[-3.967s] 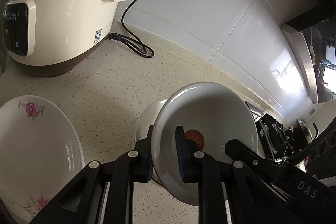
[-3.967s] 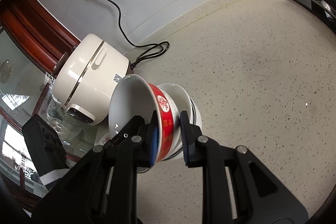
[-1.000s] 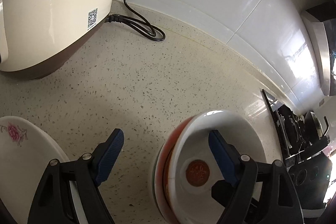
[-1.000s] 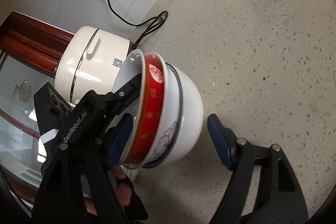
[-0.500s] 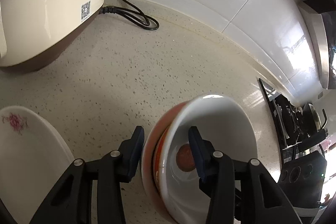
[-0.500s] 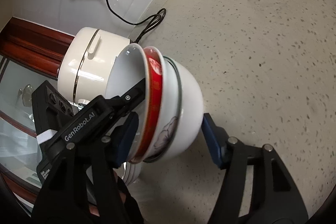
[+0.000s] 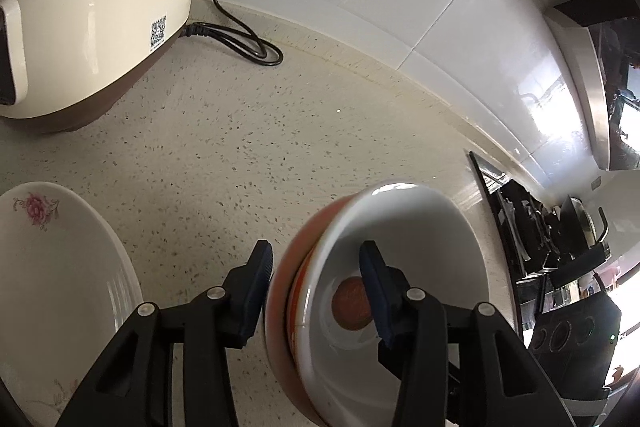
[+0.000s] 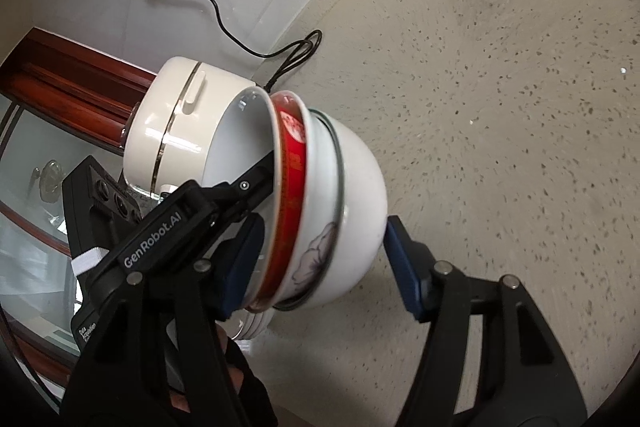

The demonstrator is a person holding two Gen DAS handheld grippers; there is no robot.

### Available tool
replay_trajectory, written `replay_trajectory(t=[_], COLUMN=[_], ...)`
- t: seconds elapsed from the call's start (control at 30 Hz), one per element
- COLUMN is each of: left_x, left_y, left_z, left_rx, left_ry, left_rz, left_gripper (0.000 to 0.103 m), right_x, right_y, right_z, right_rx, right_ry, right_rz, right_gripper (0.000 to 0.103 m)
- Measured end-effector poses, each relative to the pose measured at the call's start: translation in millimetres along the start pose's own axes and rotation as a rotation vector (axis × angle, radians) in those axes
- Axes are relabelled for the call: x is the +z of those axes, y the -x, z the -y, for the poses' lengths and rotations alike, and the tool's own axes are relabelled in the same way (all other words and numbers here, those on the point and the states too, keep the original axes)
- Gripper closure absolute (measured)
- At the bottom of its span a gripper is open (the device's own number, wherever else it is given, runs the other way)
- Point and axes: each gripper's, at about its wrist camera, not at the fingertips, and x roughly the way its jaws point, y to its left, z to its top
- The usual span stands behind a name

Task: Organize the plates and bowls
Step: 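Grip the bowl stack with both tools and lift it off the counter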

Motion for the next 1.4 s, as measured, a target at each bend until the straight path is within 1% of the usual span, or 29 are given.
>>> replay_trajectory(t=[0.3, 0.53, 1.03, 1.4], left_x=[-4, -7, -11, -10], left_y=[27, 49, 100, 121], left_z=[0, -13, -68, -113], left_rx=[-0.014, -0.020, 0.009, 0.029], left_ry=[-0.002, 0.012, 0.077, 0.130], left_rz=[0.042, 0.078, 0.153, 0.191], left_gripper=[0.055, 0.053, 0.050, 0.049], right_x=[-8, -17, -47, -67], right_y=[7, 4, -36, -66], right_z=[-21, -40, -90, -117], right_rx=[0.017, 0.032, 0.073, 0.091], right_ry=[0.029, 0.059, 0.124, 0.173], right_rz=[0.016, 0.010, -0.061, -0.121], right_gripper=[0.038, 0.038, 0.038, 0.038])
